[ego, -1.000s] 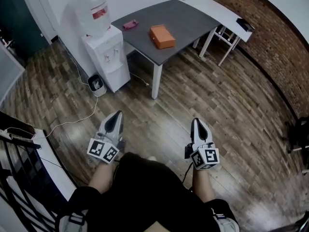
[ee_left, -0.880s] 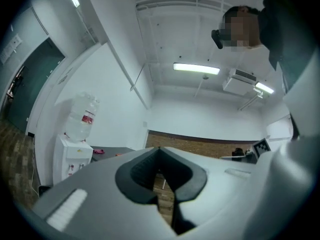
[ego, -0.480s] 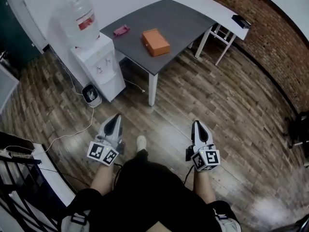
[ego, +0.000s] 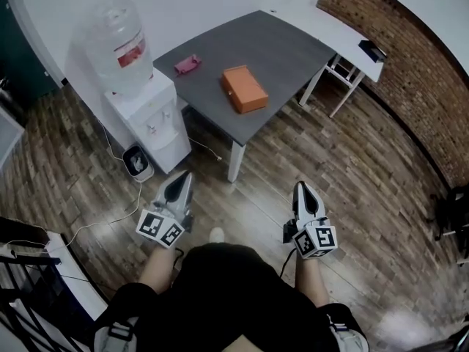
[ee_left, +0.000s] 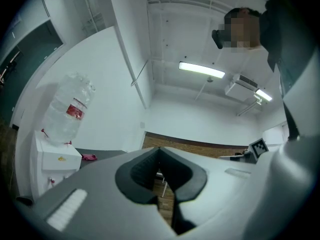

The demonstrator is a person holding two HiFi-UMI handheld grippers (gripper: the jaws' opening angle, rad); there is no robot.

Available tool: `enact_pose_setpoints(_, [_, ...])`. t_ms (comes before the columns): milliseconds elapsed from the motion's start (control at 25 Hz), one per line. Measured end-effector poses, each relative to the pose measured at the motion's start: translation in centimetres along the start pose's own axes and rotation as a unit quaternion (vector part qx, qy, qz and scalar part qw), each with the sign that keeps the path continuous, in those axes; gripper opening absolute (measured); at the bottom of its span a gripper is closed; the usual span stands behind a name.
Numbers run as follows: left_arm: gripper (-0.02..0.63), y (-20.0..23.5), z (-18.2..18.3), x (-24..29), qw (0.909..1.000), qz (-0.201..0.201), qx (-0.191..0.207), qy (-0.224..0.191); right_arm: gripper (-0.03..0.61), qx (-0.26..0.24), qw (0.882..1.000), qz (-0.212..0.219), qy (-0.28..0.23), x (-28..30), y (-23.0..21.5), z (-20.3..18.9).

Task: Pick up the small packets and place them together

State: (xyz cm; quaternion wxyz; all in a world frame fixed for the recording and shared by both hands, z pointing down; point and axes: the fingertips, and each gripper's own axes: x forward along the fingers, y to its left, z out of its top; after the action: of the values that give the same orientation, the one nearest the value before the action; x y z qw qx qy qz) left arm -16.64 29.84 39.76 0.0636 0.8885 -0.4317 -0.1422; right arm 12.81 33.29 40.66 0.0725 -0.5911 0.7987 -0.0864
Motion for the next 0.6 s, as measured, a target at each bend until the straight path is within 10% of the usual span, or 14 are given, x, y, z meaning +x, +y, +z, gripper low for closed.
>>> enact_pose_setpoints(600, [0.000,5.9,-1.2,5.6,0.9994,-0.019,-0.009,0.027,0.002,0.036,0.999,0.003,-0.004,9.1,-0.5,0.3])
